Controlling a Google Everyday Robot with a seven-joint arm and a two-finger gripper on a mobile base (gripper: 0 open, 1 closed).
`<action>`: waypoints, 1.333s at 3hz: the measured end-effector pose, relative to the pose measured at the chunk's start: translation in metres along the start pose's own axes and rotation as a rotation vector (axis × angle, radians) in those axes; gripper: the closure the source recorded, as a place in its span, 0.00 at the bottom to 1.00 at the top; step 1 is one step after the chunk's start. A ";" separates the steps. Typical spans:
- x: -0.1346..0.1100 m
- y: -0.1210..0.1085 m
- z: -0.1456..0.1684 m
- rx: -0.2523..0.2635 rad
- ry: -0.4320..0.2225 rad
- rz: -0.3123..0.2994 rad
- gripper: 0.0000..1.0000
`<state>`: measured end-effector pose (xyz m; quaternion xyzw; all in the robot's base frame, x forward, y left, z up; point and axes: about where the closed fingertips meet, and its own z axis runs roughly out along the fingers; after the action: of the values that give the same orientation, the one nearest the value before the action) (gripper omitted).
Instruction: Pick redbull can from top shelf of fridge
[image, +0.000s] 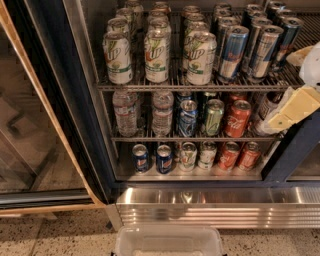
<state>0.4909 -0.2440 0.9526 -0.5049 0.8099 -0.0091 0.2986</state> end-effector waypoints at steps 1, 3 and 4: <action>0.011 -0.022 0.016 0.085 -0.104 0.095 0.00; 0.014 -0.059 0.019 0.223 -0.206 0.160 0.00; 0.014 -0.059 0.019 0.223 -0.206 0.160 0.00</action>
Offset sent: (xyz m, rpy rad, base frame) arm 0.0759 -0.0608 -0.0111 0.2669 -0.3421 -0.2592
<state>0.5435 -0.2787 0.9491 -0.4008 0.8064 -0.0234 0.4342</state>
